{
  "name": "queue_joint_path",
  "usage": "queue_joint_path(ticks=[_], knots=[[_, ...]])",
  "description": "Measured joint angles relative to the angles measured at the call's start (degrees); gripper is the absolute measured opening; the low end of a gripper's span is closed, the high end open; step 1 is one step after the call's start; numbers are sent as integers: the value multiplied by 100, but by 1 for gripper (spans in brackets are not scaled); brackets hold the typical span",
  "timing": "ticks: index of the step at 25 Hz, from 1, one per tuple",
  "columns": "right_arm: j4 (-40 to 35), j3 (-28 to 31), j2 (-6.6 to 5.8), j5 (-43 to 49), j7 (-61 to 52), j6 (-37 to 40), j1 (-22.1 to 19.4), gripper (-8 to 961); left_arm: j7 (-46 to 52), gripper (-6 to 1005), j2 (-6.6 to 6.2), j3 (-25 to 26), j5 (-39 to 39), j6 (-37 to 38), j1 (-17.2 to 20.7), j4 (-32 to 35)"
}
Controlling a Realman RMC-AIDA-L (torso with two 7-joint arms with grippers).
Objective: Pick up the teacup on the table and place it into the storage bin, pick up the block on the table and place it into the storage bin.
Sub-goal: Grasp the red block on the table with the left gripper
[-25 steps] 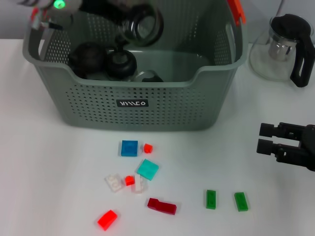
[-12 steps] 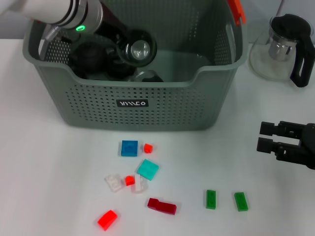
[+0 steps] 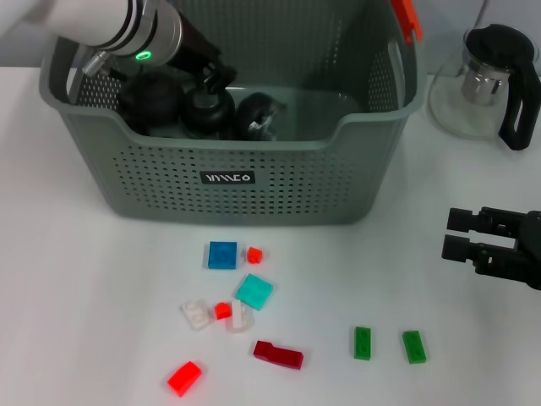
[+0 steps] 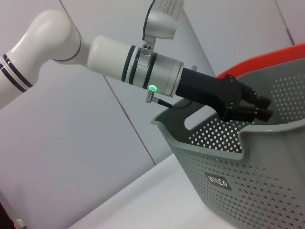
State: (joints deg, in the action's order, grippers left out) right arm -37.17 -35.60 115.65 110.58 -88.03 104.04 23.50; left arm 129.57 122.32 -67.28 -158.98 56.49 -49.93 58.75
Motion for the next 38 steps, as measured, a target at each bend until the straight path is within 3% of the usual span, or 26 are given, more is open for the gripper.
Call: queue_joint_path(ticks=[6,9,12,13,14,16,18,22,25,30,32,38], knots=[[0,-1,11,-11,-21,-7,12,674,-33,345,64,226,460,73,298,600],[0,2,10,-19,-26,-7,13,674,-103,406,42,377,1233,222,570,1060],[0,48,6,-27,-33,-7,11,674,-454,465,-75,882,2595,748,784,1282],[0,61,6,-26,-33,-7,13,674,-454,485,-75,882,2595,748,784,1282],[0,73,8,-26,-34,-7,15,674,-822,505,-186,1491,3654,1336,856,1175],[0,78,11,-26,-35,-2,18,673,-1013,506,-292,1919,4330,1806,871,981],[0,79,12,-26,-35,4,22,673,-1198,506,-487,2377,5105,2464,873,592],[8,80,9,-30,-37,32,32,673,-1519,505,-822,3065,6237,3896,843,-237],[9,79,5,-29,-38,41,42,673,-1768,508,-927,3631,6551,4935,842,-616],[9,79,6,-29,-39,16,37,673,-2099,541,-909,3922,6541,5453,1147,-562],[9,80,7,-30,-39,18,42,673,-2507,584,-822,3912,6358,5873,1440,-347],[9,80,10,-28,-40,24,68,673,-2653,713,-581,3050,5110,6081,2032,705]])
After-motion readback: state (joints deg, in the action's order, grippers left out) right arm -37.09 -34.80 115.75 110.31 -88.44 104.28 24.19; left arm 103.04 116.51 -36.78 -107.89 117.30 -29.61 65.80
